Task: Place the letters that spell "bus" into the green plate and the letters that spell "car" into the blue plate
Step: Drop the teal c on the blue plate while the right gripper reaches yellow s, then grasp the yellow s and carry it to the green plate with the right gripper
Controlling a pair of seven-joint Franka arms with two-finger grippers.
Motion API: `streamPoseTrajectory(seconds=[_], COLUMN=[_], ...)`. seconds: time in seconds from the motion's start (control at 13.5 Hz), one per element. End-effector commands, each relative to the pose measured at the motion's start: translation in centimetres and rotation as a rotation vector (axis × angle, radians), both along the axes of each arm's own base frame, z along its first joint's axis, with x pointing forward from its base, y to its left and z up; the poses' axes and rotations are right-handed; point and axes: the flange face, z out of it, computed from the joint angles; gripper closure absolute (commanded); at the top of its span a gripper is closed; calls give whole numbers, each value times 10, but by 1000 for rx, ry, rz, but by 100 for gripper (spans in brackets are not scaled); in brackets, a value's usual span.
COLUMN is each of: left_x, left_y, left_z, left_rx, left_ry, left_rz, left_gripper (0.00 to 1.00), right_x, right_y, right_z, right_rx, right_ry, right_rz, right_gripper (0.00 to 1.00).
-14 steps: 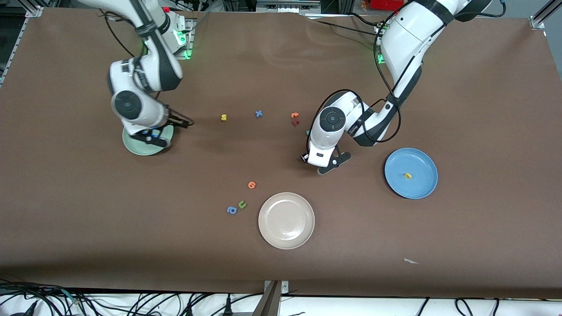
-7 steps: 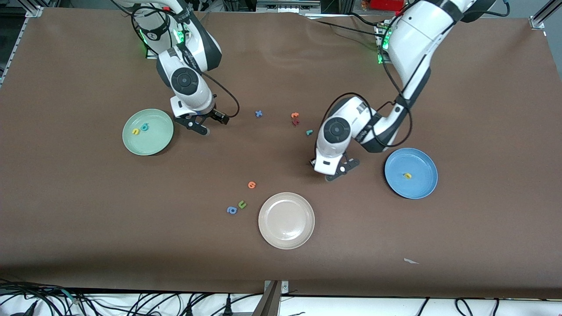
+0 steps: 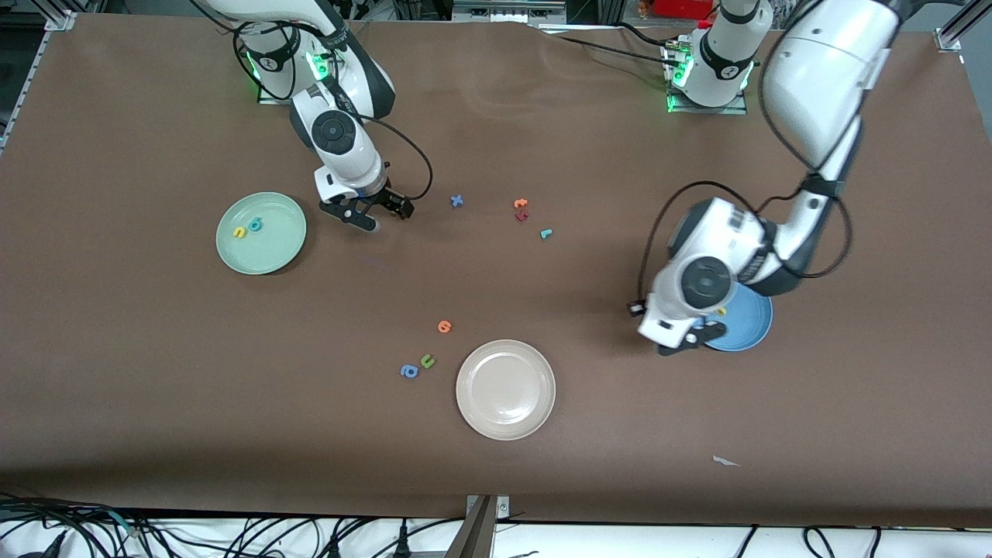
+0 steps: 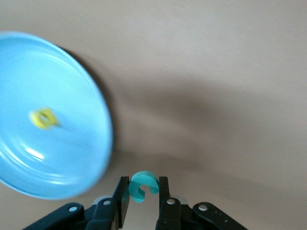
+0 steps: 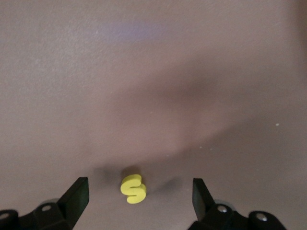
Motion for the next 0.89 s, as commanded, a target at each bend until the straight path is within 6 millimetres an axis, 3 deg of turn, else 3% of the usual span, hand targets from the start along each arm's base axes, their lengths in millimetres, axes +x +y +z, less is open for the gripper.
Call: streamPoseTrajectory(seconds=[0.0, 0.22, 0.3, 0.37, 0.44, 0.59, 0.81], left_x=[-3, -5, -6, -6, -6, -8, -19], left_y=[46, 68, 75, 82, 82, 75, 12], left_z=[16, -3, -11, -15, -14, -12, -6], left_rx=[-2, -7, -15, -31, -38, -39, -42], left_ry=[27, 67, 86, 97, 100, 102, 74], left_rz=[-105, -161, -192, -228, -251, -212, -68], left_gripper=[76, 76, 60, 19, 0, 0, 0], right_x=[-9, -13, -13, -13, -13, -13, -13], right_y=[5, 3, 3, 3, 3, 3, 2], right_z=[-8, -14, -14, -13, -14, -14, -14], right_rx=[26, 34, 34, 34, 33, 34, 31], right_ry=[-16, -23, -23, -25, -22, -22, -19], right_rz=[-1, 16, 16, 18, 22, 30, 30], right_gripper=[6, 16, 23, 32, 46, 64, 80])
